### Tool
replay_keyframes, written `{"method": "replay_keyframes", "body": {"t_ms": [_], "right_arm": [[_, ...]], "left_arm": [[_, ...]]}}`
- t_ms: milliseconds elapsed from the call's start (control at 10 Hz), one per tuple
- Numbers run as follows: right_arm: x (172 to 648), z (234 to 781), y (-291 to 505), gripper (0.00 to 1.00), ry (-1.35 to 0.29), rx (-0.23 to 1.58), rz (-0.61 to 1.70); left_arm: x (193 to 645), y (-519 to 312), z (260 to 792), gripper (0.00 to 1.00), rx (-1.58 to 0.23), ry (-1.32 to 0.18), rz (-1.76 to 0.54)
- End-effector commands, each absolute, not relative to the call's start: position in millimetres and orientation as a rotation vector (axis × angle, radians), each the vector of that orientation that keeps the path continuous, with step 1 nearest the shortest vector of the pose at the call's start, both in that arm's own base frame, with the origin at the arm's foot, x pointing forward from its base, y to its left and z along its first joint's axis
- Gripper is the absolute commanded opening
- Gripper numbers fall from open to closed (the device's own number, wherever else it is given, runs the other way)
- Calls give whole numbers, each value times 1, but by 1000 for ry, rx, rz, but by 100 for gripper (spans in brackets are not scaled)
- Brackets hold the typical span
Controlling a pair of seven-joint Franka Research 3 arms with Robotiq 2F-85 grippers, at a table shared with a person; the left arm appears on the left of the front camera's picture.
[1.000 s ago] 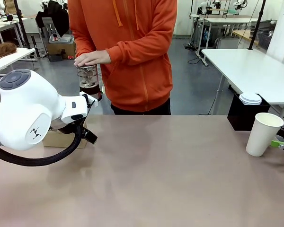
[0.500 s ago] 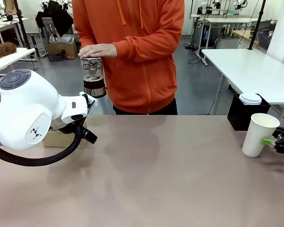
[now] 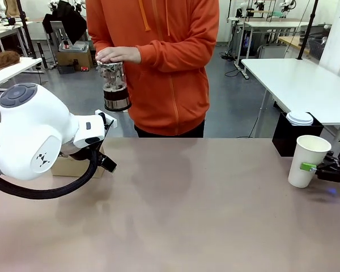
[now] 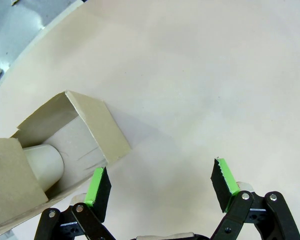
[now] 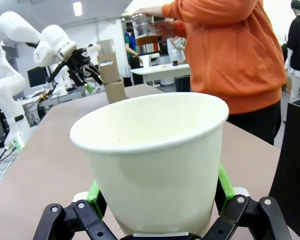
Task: Pour a drink into a cup and package it in a carrier.
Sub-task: Pick up the 600 ml Paper Cup and place it in the middle top area of the table.
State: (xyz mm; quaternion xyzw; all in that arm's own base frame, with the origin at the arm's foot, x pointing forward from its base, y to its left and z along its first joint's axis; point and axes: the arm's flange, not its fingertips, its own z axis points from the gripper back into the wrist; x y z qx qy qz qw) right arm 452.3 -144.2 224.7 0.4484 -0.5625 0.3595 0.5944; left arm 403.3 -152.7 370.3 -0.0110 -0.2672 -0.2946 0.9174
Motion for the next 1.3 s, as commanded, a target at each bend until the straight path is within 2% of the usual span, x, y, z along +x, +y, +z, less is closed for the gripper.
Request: {"method": "replay_keyframes", "body": {"t_ms": [0,100,700,1000,1200], "right_arm": [[459,225,-133,100,-1303,1029,810],[459,224,-134,80,-1303,1036,785],[456,222,-138,81,-1301,1045,832],[449,271,-76,81,-1327,1065,809],[454,284,-31,81,-1295,1054,809]], "left_arm": [[403,-152,370,100,-24,-550,-605],[403,-152,370,100,-24,-550,-605],[403,-152,370,100,-24,-550,-605],[403,-152,370,100,-24,-550,-605],[403,-152,370,100,-24,-550,-605]]}}
